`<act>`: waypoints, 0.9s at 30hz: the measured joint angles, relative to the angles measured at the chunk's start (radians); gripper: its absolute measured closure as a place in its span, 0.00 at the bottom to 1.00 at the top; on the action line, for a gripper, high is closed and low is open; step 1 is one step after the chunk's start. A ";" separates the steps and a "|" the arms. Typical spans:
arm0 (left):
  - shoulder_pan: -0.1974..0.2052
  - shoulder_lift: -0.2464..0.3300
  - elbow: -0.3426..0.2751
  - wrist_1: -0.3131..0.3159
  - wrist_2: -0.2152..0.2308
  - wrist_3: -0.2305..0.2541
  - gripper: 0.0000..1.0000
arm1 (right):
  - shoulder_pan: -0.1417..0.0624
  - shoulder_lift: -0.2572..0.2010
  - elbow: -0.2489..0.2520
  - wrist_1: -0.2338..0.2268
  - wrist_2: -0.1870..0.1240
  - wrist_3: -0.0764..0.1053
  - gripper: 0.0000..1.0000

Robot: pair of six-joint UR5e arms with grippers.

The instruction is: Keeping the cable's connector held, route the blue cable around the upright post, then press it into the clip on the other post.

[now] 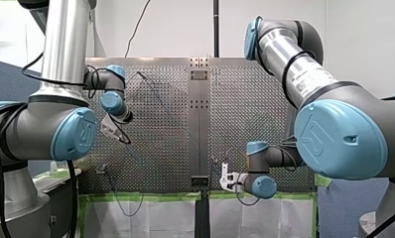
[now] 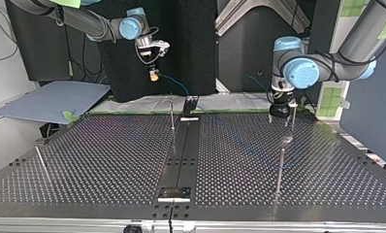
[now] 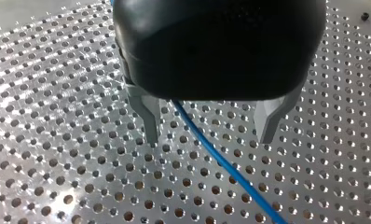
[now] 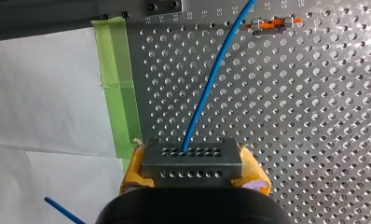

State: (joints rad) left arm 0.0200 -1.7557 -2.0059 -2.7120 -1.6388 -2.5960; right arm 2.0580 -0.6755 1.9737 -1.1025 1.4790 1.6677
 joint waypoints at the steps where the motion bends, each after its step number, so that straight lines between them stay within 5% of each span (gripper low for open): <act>1: 0.000 0.006 0.000 -0.004 -0.005 0.000 0.00 | 0.000 0.000 0.000 0.000 0.000 0.000 1.00; 9: 0.004 0.073 -0.001 -0.036 -0.033 0.000 0.00 | 0.000 0.001 0.000 -0.002 0.000 0.000 1.00; 27: -0.002 0.222 -0.086 -0.056 0.015 0.024 0.00 | 0.000 0.003 0.000 -0.002 0.000 0.000 1.00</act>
State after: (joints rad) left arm 0.0180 -1.5341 -2.0915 -2.7682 -1.6237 -2.5725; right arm 2.0580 -0.6725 1.9737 -1.1046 1.4790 1.6678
